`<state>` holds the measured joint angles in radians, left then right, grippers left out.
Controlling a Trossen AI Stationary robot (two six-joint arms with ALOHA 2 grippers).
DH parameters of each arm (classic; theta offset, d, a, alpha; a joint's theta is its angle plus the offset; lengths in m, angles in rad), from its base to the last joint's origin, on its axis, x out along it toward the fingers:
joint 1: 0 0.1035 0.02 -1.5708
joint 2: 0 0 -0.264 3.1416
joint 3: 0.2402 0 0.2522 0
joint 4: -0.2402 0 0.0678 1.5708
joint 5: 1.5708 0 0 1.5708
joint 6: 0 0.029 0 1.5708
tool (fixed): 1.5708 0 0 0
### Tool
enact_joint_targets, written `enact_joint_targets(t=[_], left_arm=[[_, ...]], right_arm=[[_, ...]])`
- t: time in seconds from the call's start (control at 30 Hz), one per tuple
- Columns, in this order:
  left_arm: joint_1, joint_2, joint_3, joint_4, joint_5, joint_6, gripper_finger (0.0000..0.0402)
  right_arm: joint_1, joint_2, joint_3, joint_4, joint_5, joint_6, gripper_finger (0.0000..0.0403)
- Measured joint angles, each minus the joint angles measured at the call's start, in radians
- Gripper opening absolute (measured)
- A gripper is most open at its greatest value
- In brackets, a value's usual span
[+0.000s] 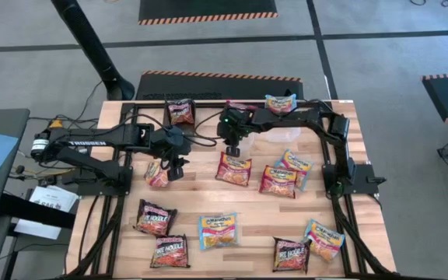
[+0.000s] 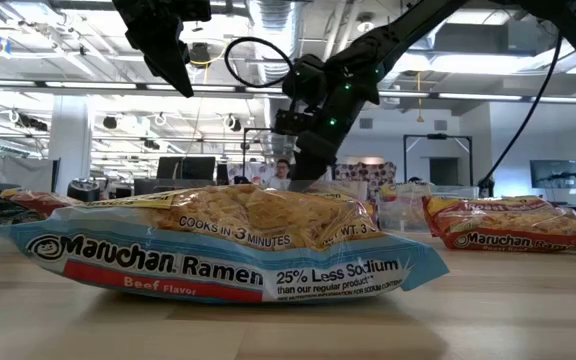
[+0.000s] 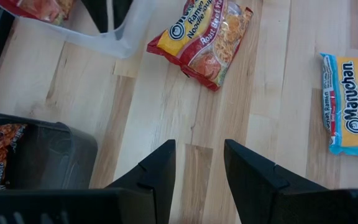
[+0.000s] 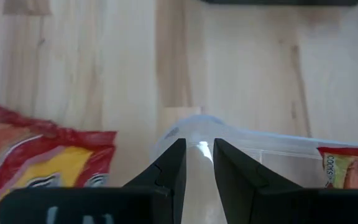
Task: Sort Maruchan noodles
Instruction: Adjust the transparent bin on the table
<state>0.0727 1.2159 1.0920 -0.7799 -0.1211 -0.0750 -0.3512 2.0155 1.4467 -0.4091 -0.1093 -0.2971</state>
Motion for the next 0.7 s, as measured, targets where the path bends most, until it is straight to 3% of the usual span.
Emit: enact_joint_targets(t=[0.13, 0.33, 0.7], left_arm=[[0.0, 0.0, 0.0, 0.0, 0.0, 0.0, 0.0124], [0.0, 0.0, 0.0, 0.0, 0.0, 0.0, 0.0124], [0.0, 0.0, 0.0, 0.0, -0.02, 0.0, 0.0124]], right_arm=[[0.007, 0.0, 0.0, -0.031, 0.006, 0.0, 0.0107], [0.003, -0.017, 0.006, -0.073, 0.108, 0.001, 0.0107], [0.011, -0.062, 0.155, -0.437, 0.138, 0.056, 0.0107]])
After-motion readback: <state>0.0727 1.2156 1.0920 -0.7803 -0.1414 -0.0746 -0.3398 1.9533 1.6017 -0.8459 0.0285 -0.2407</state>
